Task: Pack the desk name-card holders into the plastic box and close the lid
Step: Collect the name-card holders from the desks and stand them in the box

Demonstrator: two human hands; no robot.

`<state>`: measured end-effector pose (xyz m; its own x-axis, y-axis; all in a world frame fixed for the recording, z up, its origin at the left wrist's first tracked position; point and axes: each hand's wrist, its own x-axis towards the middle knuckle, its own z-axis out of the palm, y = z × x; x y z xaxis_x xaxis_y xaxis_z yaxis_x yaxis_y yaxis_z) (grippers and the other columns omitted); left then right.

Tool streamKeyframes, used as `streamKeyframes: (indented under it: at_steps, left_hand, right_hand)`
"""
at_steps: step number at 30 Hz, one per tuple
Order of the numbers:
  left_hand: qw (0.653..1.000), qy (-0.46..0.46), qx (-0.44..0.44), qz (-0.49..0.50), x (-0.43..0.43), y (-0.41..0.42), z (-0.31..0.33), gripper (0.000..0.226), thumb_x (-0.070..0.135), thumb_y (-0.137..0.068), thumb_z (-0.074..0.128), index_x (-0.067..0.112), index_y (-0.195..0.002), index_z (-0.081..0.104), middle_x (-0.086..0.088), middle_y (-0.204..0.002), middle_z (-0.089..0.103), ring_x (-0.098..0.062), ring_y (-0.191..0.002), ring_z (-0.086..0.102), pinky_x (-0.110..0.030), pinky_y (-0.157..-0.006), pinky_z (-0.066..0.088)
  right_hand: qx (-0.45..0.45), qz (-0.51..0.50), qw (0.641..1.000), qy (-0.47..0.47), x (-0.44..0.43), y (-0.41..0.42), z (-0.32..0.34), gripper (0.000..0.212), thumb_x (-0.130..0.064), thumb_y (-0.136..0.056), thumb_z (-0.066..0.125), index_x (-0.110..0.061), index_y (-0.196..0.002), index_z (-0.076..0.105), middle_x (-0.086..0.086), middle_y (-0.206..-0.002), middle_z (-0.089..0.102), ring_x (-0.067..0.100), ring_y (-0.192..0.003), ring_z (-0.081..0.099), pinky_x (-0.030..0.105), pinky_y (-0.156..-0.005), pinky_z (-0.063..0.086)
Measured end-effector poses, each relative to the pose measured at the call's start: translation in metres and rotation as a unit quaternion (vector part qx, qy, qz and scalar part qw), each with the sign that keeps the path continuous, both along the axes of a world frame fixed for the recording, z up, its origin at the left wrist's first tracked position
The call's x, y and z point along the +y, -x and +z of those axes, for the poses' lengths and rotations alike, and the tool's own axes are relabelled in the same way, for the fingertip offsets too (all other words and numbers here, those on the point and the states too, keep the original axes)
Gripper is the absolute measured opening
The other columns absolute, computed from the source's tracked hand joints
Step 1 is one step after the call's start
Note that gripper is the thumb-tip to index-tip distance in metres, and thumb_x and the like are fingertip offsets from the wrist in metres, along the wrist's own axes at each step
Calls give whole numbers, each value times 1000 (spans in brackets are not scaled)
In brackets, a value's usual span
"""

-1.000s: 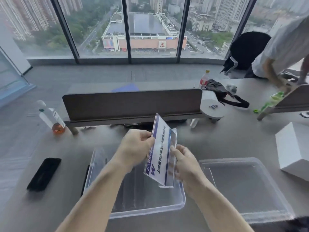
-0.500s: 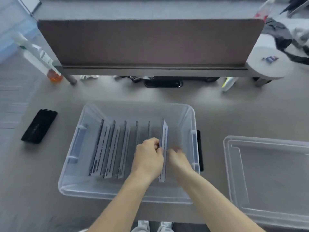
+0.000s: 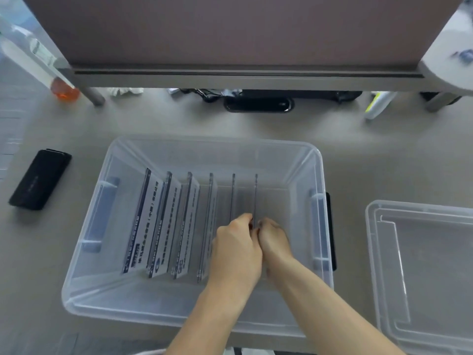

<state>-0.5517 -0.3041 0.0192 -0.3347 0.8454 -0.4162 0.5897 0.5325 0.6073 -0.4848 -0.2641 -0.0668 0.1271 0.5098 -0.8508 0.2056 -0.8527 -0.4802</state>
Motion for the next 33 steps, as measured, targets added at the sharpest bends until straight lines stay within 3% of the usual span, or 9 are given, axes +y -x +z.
streamKeyframes:
  at_steps: [4,6,14,16,19,23,29,31,33]
  left_hand:
    - [1000,12,-4,0,1,4,1,29,24,-104,55,22,-130,69,-6,-117,77,-24,-110,73,-38,-92,60]
    - [1000,14,-17,6,1,4,0,27,22,-103,55,21,-125,71,-4,-113,78,-22,-106,74,-39,-91,61]
    - [1000,7,-12,15,-1,7,-7,37,21,-102,58,24,-138,66,-2,-121,77,-18,-114,73,-33,-97,59]
    - [1000,15,-13,7,0,8,-8,36,22,-101,58,25,-137,66,-3,-120,78,-19,-111,74,-36,-94,60]
    - [999,36,1,-22,1,12,6,38,27,-101,58,25,-139,63,-4,-121,76,-20,-111,73,-38,-93,60]
    - [990,41,76,-109,-6,15,53,40,36,-101,54,35,-141,56,2,-125,74,-24,-117,70,-39,-96,56]
    - [985,-99,93,-103,-8,2,158,37,48,-96,50,55,-131,56,28,-126,68,5,-118,64,-21,-98,50]
    - [977,-167,91,-95,-7,-5,192,33,44,-95,56,52,-126,64,24,-121,72,1,-113,69,-21,-93,52]
    - [965,-238,69,-83,-5,-10,223,34,38,-93,60,41,-124,70,19,-118,75,-4,-108,73,-25,-88,57]
  right_hand:
    - [-3,14,1000,-21,0,0,4,12,-25,-90,37,-20,-85,47,7,-108,46,20,-83,48,24,-54,33]
    - [1,11,1000,-26,-2,-1,1,19,-23,-91,37,-17,-77,48,10,-105,51,21,-77,50,26,-55,35]
    - [15,-4,999,-32,-4,0,5,18,-24,-89,38,-24,-79,53,19,-130,59,22,-88,56,27,-61,41]
    - [14,6,999,-36,-6,0,6,22,-27,-89,37,-21,-91,58,19,-134,58,23,-96,59,30,-74,47]
    - [16,14,999,-36,-8,-1,18,53,-42,-91,38,-19,-136,52,11,-146,50,27,-125,57,45,-104,48]
    - [35,25,995,-87,-10,-6,77,64,-52,-101,36,-20,-156,30,5,-158,38,25,-140,44,41,-112,39]
    - [79,45,967,-239,-14,-27,199,42,-37,-105,41,-19,-143,48,-7,-125,58,4,-107,52,13,-89,34]
    - [95,38,952,-289,-14,-37,241,34,-31,-106,43,-18,-135,53,-14,-108,60,-14,-89,59,1,-75,38]
    - [105,17,942,-319,-15,-42,282,31,-36,-103,47,-19,-127,58,-13,-103,66,-19,-85,62,5,-79,46]
